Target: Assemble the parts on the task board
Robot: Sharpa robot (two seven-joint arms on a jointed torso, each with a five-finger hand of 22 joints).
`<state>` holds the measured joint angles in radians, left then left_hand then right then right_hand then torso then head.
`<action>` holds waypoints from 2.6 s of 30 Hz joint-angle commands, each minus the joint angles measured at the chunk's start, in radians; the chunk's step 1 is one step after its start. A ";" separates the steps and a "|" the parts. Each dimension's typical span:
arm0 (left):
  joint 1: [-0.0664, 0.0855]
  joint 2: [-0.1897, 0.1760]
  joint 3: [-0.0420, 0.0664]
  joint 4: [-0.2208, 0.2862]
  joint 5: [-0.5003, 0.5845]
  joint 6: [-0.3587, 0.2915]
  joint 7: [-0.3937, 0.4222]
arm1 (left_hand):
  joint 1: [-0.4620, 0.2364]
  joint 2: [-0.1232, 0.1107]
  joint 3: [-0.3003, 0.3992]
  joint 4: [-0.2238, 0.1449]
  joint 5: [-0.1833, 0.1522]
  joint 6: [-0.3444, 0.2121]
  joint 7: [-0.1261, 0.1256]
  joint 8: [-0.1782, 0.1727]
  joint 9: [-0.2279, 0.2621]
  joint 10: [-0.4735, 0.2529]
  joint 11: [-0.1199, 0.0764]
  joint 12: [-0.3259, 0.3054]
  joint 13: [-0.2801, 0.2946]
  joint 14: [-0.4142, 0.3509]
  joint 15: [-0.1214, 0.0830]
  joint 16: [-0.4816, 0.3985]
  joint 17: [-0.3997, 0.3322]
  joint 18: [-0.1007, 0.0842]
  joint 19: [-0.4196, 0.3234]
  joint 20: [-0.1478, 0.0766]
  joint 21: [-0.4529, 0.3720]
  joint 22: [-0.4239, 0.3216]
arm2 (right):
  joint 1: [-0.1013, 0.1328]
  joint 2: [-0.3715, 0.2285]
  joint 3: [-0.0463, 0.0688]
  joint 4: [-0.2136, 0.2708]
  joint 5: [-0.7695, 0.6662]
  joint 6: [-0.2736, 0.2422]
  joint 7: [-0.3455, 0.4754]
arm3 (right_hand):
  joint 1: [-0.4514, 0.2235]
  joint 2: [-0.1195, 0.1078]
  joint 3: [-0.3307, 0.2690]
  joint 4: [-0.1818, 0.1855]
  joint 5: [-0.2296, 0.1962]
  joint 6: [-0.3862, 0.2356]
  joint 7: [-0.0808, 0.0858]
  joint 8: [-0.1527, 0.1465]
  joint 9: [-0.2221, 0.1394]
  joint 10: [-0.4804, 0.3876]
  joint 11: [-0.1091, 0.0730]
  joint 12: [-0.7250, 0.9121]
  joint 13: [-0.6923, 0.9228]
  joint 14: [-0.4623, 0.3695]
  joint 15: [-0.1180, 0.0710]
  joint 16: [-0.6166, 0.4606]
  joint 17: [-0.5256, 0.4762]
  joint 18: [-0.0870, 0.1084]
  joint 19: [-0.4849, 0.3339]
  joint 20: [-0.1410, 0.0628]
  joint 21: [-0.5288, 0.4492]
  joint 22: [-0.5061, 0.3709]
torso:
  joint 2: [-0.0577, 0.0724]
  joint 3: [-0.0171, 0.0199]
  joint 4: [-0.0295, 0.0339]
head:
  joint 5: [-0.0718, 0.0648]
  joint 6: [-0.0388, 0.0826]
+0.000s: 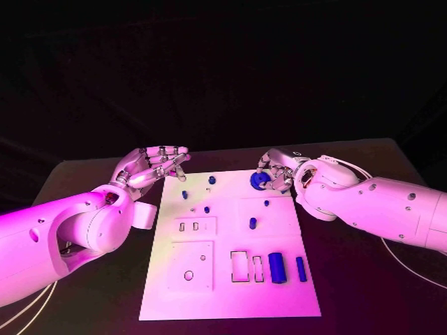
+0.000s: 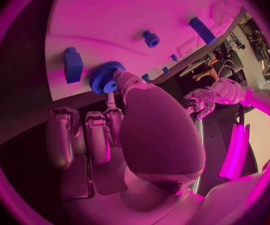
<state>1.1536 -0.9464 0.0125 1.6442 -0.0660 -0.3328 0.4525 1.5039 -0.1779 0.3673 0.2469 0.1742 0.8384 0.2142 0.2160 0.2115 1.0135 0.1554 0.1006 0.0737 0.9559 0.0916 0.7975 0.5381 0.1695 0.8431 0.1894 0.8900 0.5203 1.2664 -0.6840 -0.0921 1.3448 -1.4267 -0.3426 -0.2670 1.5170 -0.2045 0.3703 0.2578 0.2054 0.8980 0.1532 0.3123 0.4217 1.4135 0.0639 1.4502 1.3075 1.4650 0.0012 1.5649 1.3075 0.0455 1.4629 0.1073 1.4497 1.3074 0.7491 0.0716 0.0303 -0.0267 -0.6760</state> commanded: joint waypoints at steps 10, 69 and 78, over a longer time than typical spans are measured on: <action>0.001 0.004 0.001 -0.002 0.000 0.016 0.010 | 0.007 -0.003 0.011 -0.001 -0.006 -0.003 -0.003 0.005 0.002 0.005 0.002 -0.007 0.001 -0.010 -0.001 0.009 0.001 0.013 -0.014 -0.002 0.011 0.006 | 0.007 0.028 0.003 0.065 -0.083 -0.120 0.024 | -0.020 -0.002 0.021 -0.007 0.000 0.039 -0.018 0.030 0.006 0.013 -0.007 0.008 0.096 0.106 -0.011 0.006 0.263 -0.011 0.021 -0.007 0.013 0.140 | 0.001 -0.0011 0.0013 | 0.011 0.002; 0.001 0.023 0.001 -0.008 0.000 0.014 0.006 | 0.006 -0.004 0.012 -0.001 -0.006 -0.002 -0.003 0.005 0.003 0.005 0.001 -0.007 0.001 -0.011 -0.001 0.010 0.001 0.013 -0.016 -0.002 0.014 0.008 | -0.048 0.326 -0.017 -0.164 -0.075 -0.045 0.031 | -0.045 -0.017 0.039 -0.010 -0.002 0.014 -0.009 0.015 -0.001 -0.001 -0.001 -0.005 0.080 0.106 -0.008 0.006 0.263 -0.009 0.016 -0.009 0.005 0.133 | 0.000 0.0008 -0.0002 | 0.028 -0.012; 0.001 0.022 0.001 -0.009 -0.001 0.014 0.005 | 0.006 -0.004 0.012 -0.001 -0.006 -0.002 -0.003 0.005 0.003 0.005 0.001 -0.007 0.001 -0.011 -0.001 0.010 0.001 0.013 -0.016 -0.002 0.014 0.008 | -0.049 0.328 -0.019 -0.170 -0.057 -0.050 0.037 | -0.134 -0.036 0.001 0.028 -0.004 -0.086 0.026 -0.058 -0.040 -0.027 0.032 -0.023 0.058 0.106 0.020 0.006 0.263 -0.008 0.012 0.017 -0.002 0.130 | 0.000 0.0009 -0.0009 | 0.027 -0.012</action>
<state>1.1538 -0.9256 0.0125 1.6342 -0.0662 -0.3325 0.4511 1.5039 -0.1780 0.3755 0.2469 0.1742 0.8384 0.2142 0.2160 0.2132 1.0135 0.1554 0.1006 0.0737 0.9523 0.0880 0.8040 0.5379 0.1696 0.8342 0.1876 0.8973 0.5265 1.2177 -0.3569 -0.1114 1.1758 -1.4893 -0.4061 -0.2406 1.3899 -0.2358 0.3810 0.2848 0.2076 0.8196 0.1769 0.2605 0.3861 1.3874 0.0897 1.4339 1.3077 1.4664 0.0145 1.5648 1.3077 0.0456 1.4661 0.1151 1.4533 1.3075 0.7494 0.0727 0.0297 0.0006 -0.6886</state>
